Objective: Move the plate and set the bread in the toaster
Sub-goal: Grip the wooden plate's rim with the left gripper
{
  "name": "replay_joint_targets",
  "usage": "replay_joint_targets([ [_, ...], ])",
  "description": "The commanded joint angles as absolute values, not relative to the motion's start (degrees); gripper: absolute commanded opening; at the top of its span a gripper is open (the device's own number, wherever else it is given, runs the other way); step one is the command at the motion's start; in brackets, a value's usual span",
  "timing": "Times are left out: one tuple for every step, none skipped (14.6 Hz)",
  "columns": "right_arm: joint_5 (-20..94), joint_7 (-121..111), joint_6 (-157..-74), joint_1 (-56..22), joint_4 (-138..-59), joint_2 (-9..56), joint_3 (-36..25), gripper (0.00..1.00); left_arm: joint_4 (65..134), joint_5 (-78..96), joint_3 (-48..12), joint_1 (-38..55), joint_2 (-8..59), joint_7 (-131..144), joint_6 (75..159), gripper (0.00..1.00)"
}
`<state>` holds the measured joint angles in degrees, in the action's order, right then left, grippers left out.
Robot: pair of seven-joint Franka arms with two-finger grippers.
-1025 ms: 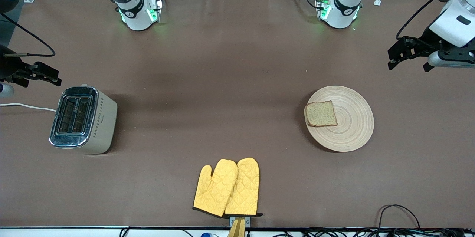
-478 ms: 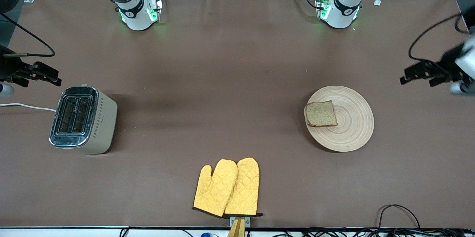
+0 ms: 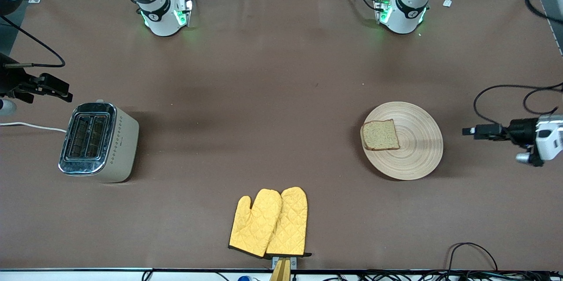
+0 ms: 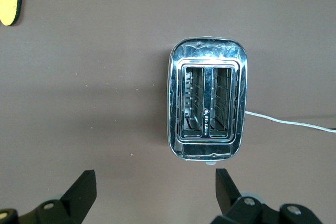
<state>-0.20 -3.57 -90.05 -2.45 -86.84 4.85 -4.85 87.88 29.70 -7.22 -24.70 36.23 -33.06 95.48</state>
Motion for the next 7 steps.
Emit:
replay_joint_targets([
  [0.4,-2.7,-89.6,-2.0,-86.7,4.7,-4.7,1.00,82.9,32.7,-7.7,-24.6,43.7,-38.8,96.8,1.00],
  [0.4,-2.7,-89.6,-2.0,-86.7,4.7,-4.7,1.00,83.0,33.7,-7.7,-24.6,45.2,-40.7,98.0,1.00],
  [0.4,-2.7,-89.6,-2.0,-86.7,4.7,-4.7,1.00,83.0,34.9,-7.7,-24.6,46.7,-41.7,98.5,1.00],
  [0.4,-2.7,-89.6,-2.0,-86.7,4.7,-4.7,1.00,83.0,35.3,-7.7,-24.6,47.6,-41.7,98.6,1.00],
  [0.4,-2.7,-89.6,-2.0,-86.7,4.7,-4.7,1.00,83.0,35.7,-7.7,-24.6,48.5,-42.2,98.8,1.00],
  [0.4,-2.7,-89.7,-2.0,-86.7,4.8,-4.7,1.00,83.0,36.6,-7.7,-24.6,49.3,-43.1,98.9,0.99],
  [0.4,-2.7,-89.7,-2.0,-86.7,4.8,-4.7,1.00,83.1,37.9,-7.7,-24.5,50.0,-44.1,98.9,0.90],
])
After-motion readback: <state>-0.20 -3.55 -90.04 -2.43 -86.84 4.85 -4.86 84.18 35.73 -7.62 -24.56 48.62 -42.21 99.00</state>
